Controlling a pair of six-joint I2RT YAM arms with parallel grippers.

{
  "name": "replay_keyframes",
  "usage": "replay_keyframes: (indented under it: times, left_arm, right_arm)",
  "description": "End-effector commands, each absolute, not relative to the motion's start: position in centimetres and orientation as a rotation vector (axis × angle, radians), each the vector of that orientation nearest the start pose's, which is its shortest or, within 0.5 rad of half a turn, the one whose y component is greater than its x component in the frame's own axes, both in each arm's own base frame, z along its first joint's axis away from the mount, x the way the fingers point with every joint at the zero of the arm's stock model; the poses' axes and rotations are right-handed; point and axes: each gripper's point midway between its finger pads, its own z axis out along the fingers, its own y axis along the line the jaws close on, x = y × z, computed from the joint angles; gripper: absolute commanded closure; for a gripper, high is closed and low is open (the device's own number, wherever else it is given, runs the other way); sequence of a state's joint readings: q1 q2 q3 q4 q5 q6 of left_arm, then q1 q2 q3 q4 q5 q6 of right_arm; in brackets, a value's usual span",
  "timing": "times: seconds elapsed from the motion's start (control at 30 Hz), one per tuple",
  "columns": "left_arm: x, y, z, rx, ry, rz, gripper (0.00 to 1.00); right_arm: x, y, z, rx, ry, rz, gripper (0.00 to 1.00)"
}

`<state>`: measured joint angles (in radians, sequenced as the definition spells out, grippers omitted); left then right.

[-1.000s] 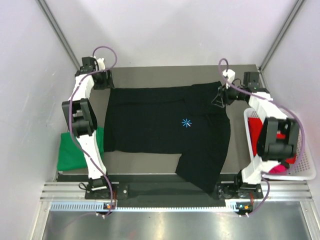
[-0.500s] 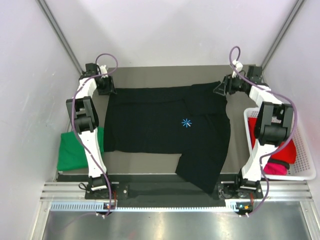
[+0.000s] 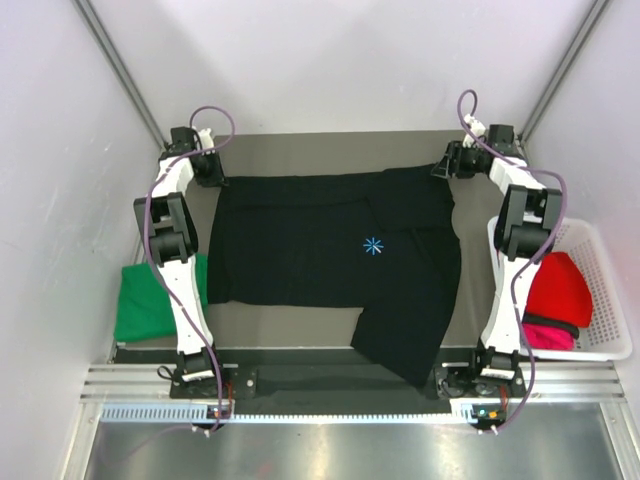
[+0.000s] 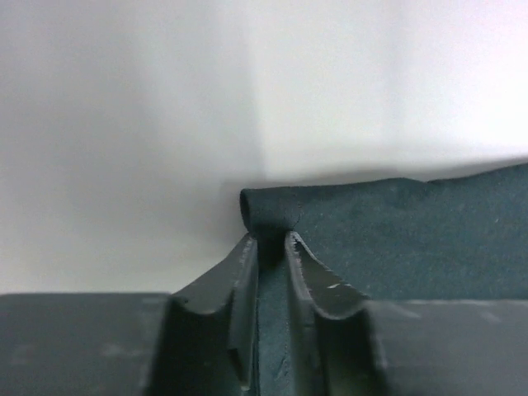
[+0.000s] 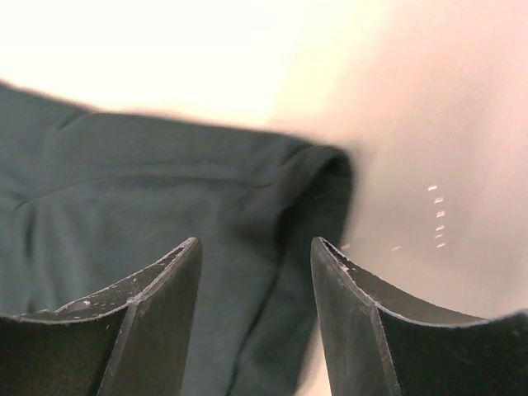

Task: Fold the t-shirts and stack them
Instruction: Fold the tshirt

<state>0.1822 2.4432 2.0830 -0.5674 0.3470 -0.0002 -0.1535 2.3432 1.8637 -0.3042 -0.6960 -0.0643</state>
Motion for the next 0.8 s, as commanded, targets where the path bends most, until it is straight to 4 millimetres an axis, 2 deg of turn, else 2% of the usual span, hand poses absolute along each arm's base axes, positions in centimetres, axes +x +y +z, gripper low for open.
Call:
replay_keyframes:
  times: [0.0, 0.03, 0.33, 0.57, 0.63, 0.67, 0.7, 0.73, 0.77]
  left_arm:
    - [59.1, 5.4, 3.5, -0.085, 2.437, -0.335, 0.78]
    - [59.1, 5.4, 3.5, -0.086, 2.438, -0.336, 0.82]
    - [58.8, 4.8, 3.3, -0.075, 2.440, -0.386, 0.84]
    - [58.9, 4.9, 3.6, -0.074, 2.438, -0.381, 0.87]
    - [58.9, 4.9, 3.6, -0.076, 2.438, -0.379, 0.92]
    - [58.8, 4.9, 3.5, -0.077, 2.441, -0.380, 0.93]
    - [58.9, 5.0, 3.5, -0.078, 2.439, -0.381, 1.00]
    - [58.8, 4.9, 3.3, -0.077, 2.443, -0.383, 1.00]
    - [58.8, 4.8, 3.1, -0.075, 2.448, -0.384, 1.00]
  right_arm:
    - [60.2, 0.8, 7.8, -0.181, 2.193, 0.626, 0.44]
    - [60.5, 0.7, 7.5, -0.173, 2.195, 0.615, 0.44]
    - [62.3, 1.0, 6.0, -0.159, 2.190, 0.596, 0.42]
    - [62.5, 1.3, 3.9, -0.043, 2.248, 0.608, 0.34]
    - [62.5, 1.3, 3.2, -0.018, 2.272, 0.606, 0.37]
    - [62.5, 1.5, 3.1, -0.016, 2.272, 0.618, 0.45]
    - [62.3, 1.8, 3.0, -0.021, 2.274, 0.646, 0.49]
    - [62.1, 2.0, 2.8, -0.019, 2.279, 0.658, 0.54]
    - [62.0, 2.0, 2.7, -0.012, 2.284, 0.667, 0.64]
